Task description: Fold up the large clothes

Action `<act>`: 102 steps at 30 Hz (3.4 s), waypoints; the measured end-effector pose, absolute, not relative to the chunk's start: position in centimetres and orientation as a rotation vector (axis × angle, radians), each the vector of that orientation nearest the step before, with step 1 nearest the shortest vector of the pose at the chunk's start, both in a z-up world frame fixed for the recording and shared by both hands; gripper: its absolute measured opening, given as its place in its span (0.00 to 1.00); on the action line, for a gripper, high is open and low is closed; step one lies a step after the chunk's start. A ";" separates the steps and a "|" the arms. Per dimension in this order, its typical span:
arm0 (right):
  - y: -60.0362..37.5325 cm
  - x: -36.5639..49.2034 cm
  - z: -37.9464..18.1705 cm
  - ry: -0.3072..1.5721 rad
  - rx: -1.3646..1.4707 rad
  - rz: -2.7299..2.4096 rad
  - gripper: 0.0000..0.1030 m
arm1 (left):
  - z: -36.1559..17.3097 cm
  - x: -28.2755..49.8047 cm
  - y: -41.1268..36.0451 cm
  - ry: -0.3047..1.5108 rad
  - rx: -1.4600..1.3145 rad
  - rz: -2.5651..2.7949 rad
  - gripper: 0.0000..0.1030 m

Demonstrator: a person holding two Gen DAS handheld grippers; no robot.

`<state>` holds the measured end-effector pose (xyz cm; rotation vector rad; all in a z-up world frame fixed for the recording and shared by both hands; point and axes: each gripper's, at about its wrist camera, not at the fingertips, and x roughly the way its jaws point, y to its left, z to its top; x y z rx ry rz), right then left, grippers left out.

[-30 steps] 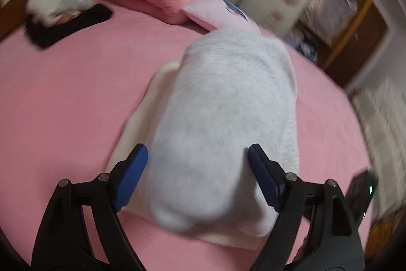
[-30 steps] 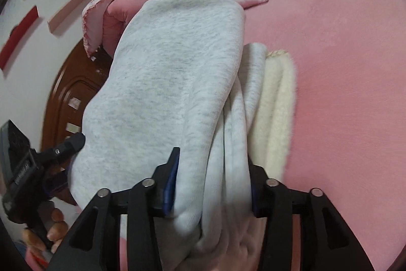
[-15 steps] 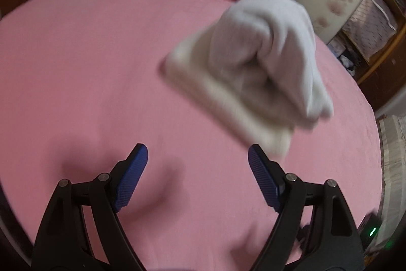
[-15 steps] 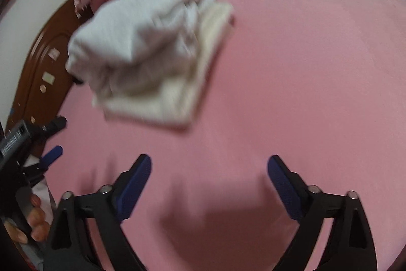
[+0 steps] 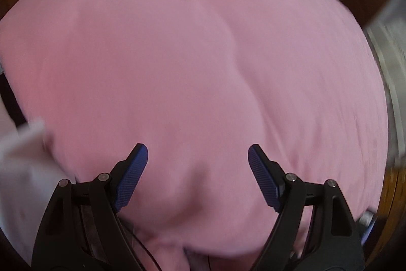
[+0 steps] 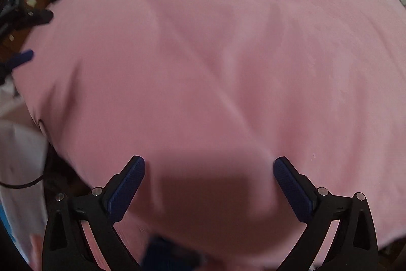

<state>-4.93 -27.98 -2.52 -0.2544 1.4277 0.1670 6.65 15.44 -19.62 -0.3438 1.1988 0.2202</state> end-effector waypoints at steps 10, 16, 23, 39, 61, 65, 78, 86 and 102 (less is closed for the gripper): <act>-44.0 -12.5 5.7 1.543 0.012 -0.263 0.99 | -12.6 1.2 -2.1 1.350 -0.069 -0.066 0.77; -43.1 -11.5 13.4 1.449 -0.004 -0.192 0.99 | -5.9 1.5 -6.2 1.330 0.063 -0.071 0.77; -42.8 -10.5 23.2 1.347 0.030 -0.111 0.99 | 1.6 1.4 -6.6 1.174 -0.040 -0.046 0.77; -36.5 -13.1 29.6 1.177 -0.109 -0.029 1.00 | 1.4 -3.5 -3.4 1.140 -0.074 0.072 0.78; -38.6 -12.2 30.2 1.133 -0.049 -0.038 1.00 | 1.6 -3.9 -4.6 1.097 -0.027 0.068 0.99; -38.5 -12.2 30.7 1.108 -0.056 -0.047 1.00 | 1.6 -3.4 -4.6 1.095 -0.024 0.065 0.99; -37.1 -12.4 31.4 1.088 -0.091 -0.067 1.00 | 1.6 -2.4 -4.5 1.110 -0.011 0.067 0.99; -36.9 -12.6 31.6 1.110 -0.080 -0.060 1.00 | 1.3 -2.4 -4.9 1.117 -0.017 0.081 0.99; -38.0 -12.5 32.5 1.113 -0.076 -0.068 1.00 | 0.6 -2.1 -4.3 1.115 0.005 0.068 0.99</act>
